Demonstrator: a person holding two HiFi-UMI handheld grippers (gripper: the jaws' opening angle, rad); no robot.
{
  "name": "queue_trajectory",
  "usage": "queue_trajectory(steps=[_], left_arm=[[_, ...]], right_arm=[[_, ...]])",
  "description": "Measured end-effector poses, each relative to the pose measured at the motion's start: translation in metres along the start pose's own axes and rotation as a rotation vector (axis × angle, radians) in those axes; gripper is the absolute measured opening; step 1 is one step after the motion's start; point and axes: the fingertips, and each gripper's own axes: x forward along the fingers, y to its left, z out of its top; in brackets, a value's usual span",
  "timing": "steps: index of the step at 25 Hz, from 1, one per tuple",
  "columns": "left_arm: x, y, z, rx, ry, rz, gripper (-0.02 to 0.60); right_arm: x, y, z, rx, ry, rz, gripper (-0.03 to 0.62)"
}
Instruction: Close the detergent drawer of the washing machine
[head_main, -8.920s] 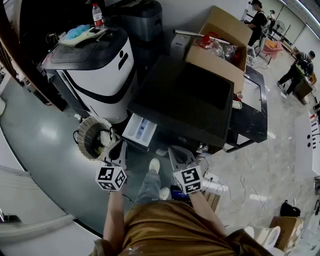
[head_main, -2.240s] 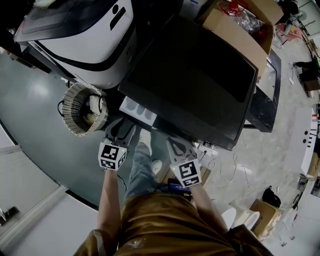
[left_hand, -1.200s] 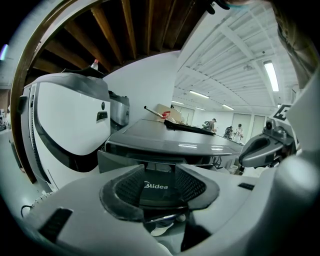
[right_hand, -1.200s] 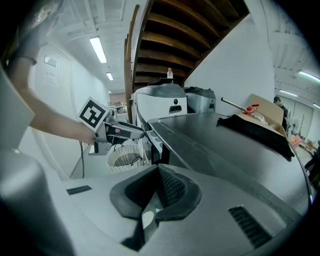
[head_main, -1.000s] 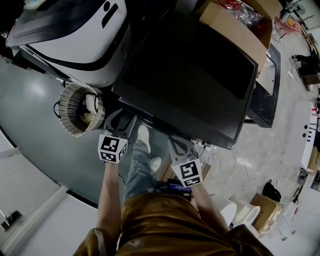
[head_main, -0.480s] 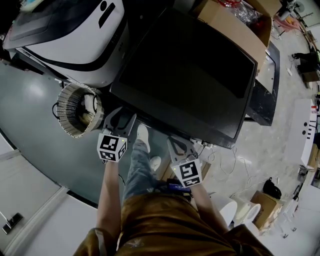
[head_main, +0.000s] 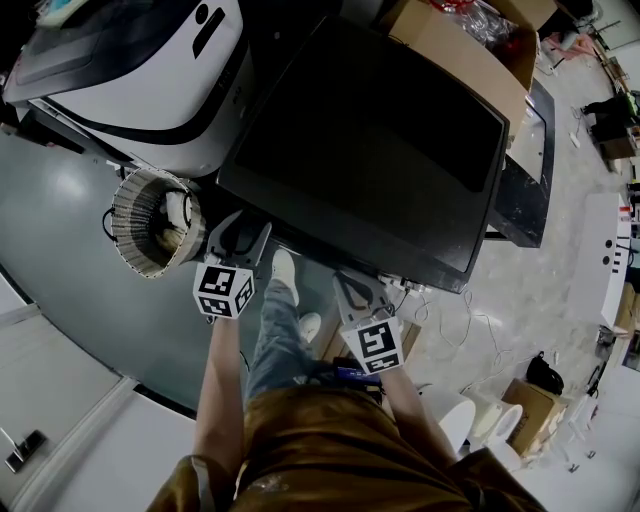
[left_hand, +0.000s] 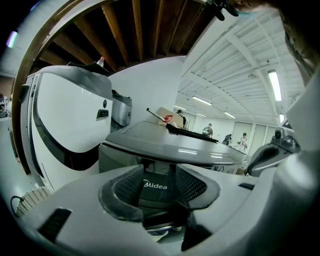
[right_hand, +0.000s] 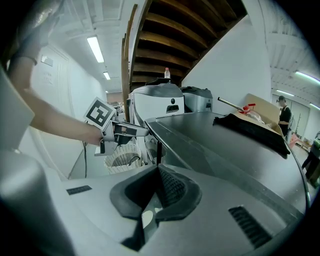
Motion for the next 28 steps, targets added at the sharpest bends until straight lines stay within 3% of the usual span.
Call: queue_trajectory(steps=[4, 8, 13, 20, 28], left_arm=[[-0.003, 0.001, -0.003, -0.041, 0.005, 0.021, 0.207], [-0.014, -0.003, -0.001, -0.032, 0.000, 0.038, 0.205], [-0.037, -0.013, 0.016, 0.024, -0.036, 0.069, 0.153], [-0.074, -0.024, 0.043, 0.074, -0.087, 0.158, 0.029], [-0.117, -0.051, 0.068, 0.051, -0.148, 0.166, 0.025]], right_arm=[[-0.007, 0.003, 0.004, 0.000, -0.021, -0.007, 0.012], [-0.015, 0.002, 0.014, 0.011, -0.062, -0.017, 0.012], [-0.026, 0.005, 0.021, -0.003, -0.091, -0.026, 0.012], [-0.047, 0.008, 0.030, -0.021, -0.124, -0.092, 0.012], [-0.083, 0.007, 0.051, -0.025, -0.209, -0.177, 0.012]])
